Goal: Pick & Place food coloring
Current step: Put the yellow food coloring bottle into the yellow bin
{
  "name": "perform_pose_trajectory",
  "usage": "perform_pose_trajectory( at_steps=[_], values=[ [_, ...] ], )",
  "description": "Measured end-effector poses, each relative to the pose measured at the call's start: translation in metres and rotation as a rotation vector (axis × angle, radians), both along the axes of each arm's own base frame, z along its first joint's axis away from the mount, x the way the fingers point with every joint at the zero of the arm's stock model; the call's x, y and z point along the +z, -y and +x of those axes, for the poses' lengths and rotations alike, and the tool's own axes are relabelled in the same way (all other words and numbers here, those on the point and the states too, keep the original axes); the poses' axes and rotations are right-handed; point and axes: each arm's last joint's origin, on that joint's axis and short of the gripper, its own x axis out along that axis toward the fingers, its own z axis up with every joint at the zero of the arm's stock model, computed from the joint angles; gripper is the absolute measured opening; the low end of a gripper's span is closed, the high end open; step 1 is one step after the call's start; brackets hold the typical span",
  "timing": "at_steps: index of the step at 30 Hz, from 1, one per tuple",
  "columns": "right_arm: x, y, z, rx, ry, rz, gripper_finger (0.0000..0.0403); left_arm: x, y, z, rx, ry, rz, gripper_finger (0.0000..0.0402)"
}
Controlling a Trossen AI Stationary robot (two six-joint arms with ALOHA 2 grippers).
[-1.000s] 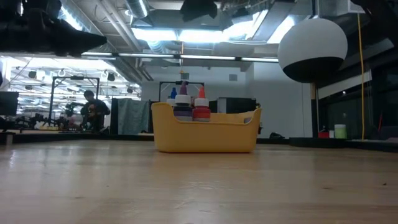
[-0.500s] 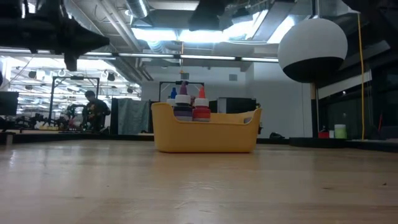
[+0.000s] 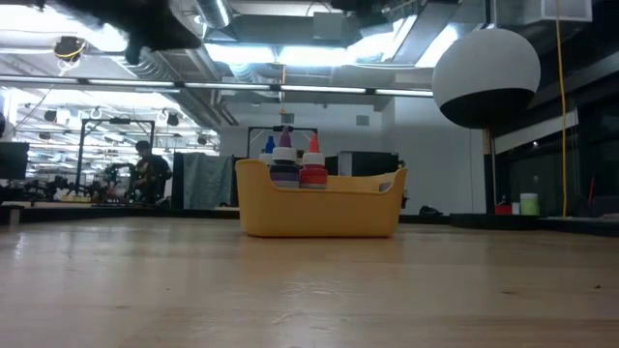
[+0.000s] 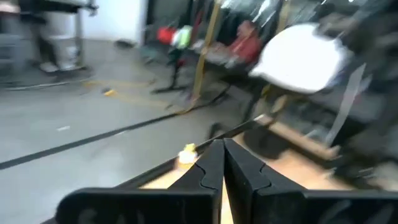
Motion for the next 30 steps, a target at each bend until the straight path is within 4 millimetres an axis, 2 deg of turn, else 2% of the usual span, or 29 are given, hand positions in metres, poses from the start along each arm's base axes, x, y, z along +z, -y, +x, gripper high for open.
perform_pose_trajectory(
  at_steps=[4,7,11,15,18,21,26,30],
  values=[
    [-0.013,-0.013,-0.044,-0.155,0.092,-0.012,0.0092,0.025,-0.029,0.024,0.115,-0.197,-0.058,0.0005],
    [-0.018,-0.028,-0.077,-0.216,0.204,-0.026,0.0091,0.041,-0.059,0.045,0.178,-0.335,-0.062,0.0004],
    [-0.031,-0.051,-0.109,-0.199,0.328,0.019,0.0091,0.06,-0.1,0.077,0.1,-0.483,-0.028,0.0007],
    [-0.054,-0.063,-0.132,-0.228,0.354,0.067,0.0091,0.065,-0.137,0.108,0.055,-0.618,0.023,0.0016],
    [-0.074,-0.064,-0.141,-0.308,0.322,0.088,0.0091,0.06,-0.159,0.13,0.023,-0.727,0.106,0.002],
    [-0.083,-0.064,-0.146,-0.352,0.33,0.093,0.0091,0.049,-0.175,0.149,0.012,-0.775,0.094,0.0022],
    [-0.087,-0.065,-0.149,-0.352,0.309,0.04,0.0091,0.023,-0.204,0.172,-0.024,-0.83,-0.052,0.0032],
    [-0.088,-0.065,-0.153,-0.327,0.295,-0.059,0.0091,-0.007,-0.222,0.189,-0.127,-0.917,-0.193,0.0068]
  ],
)
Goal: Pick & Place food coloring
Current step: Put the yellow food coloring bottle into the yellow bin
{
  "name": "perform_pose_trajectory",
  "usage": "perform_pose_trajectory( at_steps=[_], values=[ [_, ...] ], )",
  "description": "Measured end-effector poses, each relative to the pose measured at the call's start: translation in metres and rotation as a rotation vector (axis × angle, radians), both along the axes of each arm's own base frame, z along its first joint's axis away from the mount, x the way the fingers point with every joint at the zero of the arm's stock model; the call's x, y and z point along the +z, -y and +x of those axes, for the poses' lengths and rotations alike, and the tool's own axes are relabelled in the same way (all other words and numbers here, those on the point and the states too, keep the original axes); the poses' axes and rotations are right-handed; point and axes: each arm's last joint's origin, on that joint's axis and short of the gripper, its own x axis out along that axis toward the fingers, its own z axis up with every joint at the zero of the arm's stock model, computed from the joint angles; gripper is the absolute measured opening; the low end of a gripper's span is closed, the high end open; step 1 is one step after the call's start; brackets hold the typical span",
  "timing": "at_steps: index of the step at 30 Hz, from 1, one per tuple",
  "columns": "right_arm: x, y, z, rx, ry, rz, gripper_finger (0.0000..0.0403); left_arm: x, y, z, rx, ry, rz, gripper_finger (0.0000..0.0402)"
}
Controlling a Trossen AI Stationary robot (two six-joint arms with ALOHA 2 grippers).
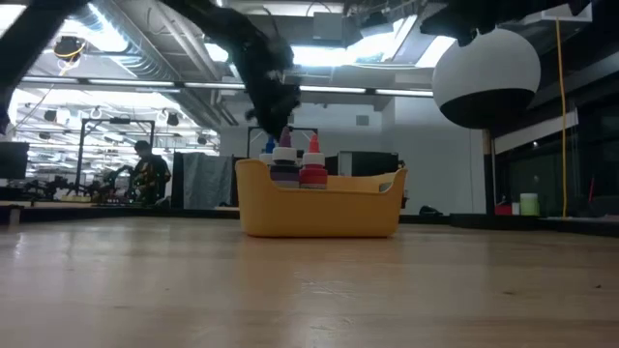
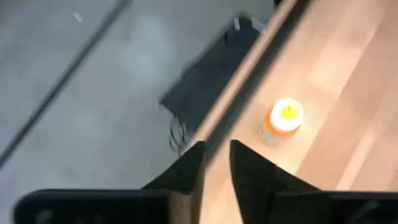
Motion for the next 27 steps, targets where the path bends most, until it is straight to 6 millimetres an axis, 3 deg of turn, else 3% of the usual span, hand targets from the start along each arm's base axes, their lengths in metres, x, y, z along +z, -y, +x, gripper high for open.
perform_pose_trajectory(
  at_steps=[4,14,19,27],
  values=[
    [-0.001,0.005,-0.007,-0.037,-0.027,-0.038,0.0091,-0.023,-0.011,0.015,-0.036,-0.06,-0.073,0.0127],
    [-0.005,0.016,-0.023,-0.124,-0.094,-0.034,0.0091,-0.036,-0.015,0.042,-0.181,0.028,-0.168,0.028],
    [-0.005,0.019,-0.026,-0.098,-0.094,-0.052,0.0091,-0.055,-0.012,0.053,-0.201,-0.001,-0.201,0.0308],
    [-0.006,0.022,-0.029,-0.062,-0.101,-0.026,0.0091,-0.082,-0.019,0.063,-0.174,-0.036,-0.18,0.0308]
  ],
)
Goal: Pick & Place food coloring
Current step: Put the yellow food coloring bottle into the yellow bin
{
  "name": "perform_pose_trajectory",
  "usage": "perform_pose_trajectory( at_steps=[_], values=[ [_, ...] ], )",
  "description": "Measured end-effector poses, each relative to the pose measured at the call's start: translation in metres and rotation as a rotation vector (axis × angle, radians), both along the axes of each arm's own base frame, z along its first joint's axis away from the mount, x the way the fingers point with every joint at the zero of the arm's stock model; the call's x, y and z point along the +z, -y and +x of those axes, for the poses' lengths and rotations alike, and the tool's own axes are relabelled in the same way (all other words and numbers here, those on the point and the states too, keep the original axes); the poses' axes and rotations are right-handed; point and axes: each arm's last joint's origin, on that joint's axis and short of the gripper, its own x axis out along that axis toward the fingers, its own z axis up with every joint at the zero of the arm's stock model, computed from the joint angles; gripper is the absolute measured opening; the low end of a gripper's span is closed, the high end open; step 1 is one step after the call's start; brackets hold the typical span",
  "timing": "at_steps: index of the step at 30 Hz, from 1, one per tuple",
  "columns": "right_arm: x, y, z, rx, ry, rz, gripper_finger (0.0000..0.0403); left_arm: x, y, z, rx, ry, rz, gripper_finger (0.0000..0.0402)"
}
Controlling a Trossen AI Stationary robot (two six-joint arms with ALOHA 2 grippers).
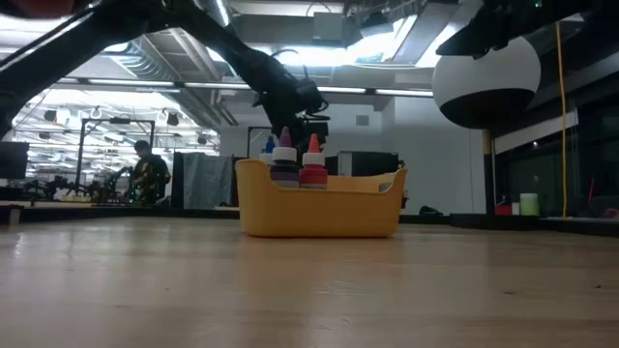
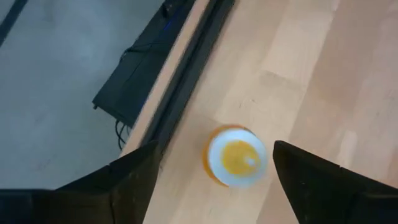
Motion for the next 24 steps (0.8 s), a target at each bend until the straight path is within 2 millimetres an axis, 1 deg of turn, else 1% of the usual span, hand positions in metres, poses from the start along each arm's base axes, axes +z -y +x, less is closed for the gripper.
perform_pose_trajectory(
  at_steps=[4,7,12,17,18,24],
  values=[
    [-0.0016,0.0002,-0.0009,0.014,-0.012,0.016,0.0091,-0.0025,-0.0042,0.0004,0.02,0.017,0.003,0.0289],
    [-0.0016,0.0008,-0.0012,0.012,-0.012,0.013,0.0091,-0.0065,-0.0039,0.0005,0.018,0.017,-0.026,0.0263],
    [-0.0016,0.0009,-0.0012,0.013,-0.012,0.011,0.0091,-0.0088,-0.0027,0.0012,0.017,0.033,-0.07,0.0204],
    [-0.0016,0.0009,-0.0012,0.013,-0.013,0.01,0.0091,-0.0089,-0.0032,0.0015,0.02,0.038,-0.068,0.0136],
    [-0.0016,0.0009,-0.0012,0.013,-0.013,0.01,0.0091,-0.0088,-0.0032,0.0014,0.022,0.037,-0.069,0.0129],
    [-0.0016,0.0009,-0.0012,0.013,-0.012,0.01,0.0091,-0.0085,-0.0025,0.0023,0.022,0.039,-0.064,0.0129]
  ],
)
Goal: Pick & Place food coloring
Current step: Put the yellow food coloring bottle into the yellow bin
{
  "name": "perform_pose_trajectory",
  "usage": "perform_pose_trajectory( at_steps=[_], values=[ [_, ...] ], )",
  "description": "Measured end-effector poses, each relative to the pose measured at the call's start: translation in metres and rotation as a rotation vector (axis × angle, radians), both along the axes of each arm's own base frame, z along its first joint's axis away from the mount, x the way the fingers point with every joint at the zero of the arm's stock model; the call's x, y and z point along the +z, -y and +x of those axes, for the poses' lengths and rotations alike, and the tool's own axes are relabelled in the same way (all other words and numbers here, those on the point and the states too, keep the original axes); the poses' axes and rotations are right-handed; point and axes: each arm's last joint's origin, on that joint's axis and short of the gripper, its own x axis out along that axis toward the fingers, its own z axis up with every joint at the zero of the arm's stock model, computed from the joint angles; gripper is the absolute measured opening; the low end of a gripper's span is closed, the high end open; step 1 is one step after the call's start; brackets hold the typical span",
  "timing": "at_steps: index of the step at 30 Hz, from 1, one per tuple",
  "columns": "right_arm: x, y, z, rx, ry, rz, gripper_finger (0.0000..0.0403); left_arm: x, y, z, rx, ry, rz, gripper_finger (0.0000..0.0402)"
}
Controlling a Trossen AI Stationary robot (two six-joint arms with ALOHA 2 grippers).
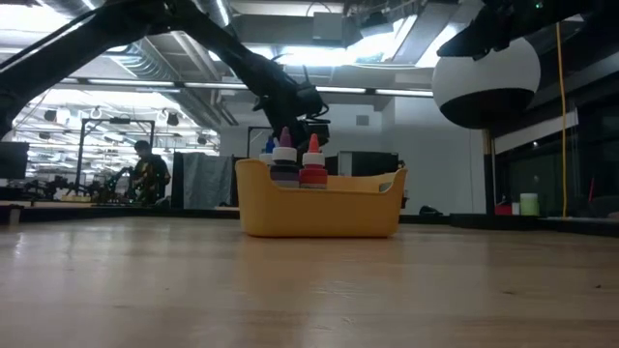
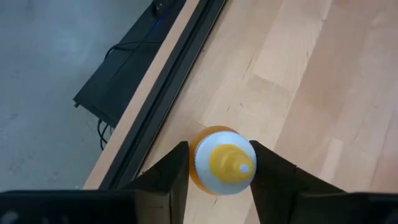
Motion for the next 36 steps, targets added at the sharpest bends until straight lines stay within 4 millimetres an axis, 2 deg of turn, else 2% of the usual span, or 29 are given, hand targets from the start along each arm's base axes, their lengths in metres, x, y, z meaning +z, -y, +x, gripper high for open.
perform_pose_trajectory(
  at_steps=[3,7,12,15,17,23,27,31,36],
  values=[
    [0.0,0.0,0.0,0.0,0.0,0.0,0.0091,0.009,0.004,0.001,0.005,0.003,-0.001,0.0129],
    [0.0,0.0,0.0,0.0,0.004,-0.003,0.0091,0.055,0.022,0.005,-0.037,0.046,0.027,0.0129],
    [0.003,0.0,0.001,0.001,0.022,-0.018,0.0091,0.119,0.065,0.003,-0.164,0.089,0.062,0.0129],
    [0.002,0.0,0.001,0.001,0.021,-0.016,0.0091,0.148,0.093,-0.001,-0.233,0.173,0.024,0.0129],
    [0.002,0.0,0.001,-0.001,0.018,-0.005,0.0091,0.159,0.111,-0.004,-0.28,0.201,-0.009,0.0129],
    [-0.005,-0.001,-0.002,0.0,-0.053,0.03,0.0091,0.178,0.169,-0.015,-0.399,0.146,-0.017,0.0129],
    [-0.008,-0.002,-0.003,0.028,-0.079,0.044,0.0091,0.181,0.21,-0.019,-0.502,0.13,-0.018,0.0129],
    [-0.007,-0.008,-0.004,0.156,-0.043,0.119,0.0091,0.175,0.245,-0.02,-0.6,0.11,-0.027,0.0129],
    [0.0,-0.02,-0.013,0.239,0.036,0.301,0.0091,0.157,0.272,-0.017,-0.625,0.034,0.027,0.0129]
  ],
)
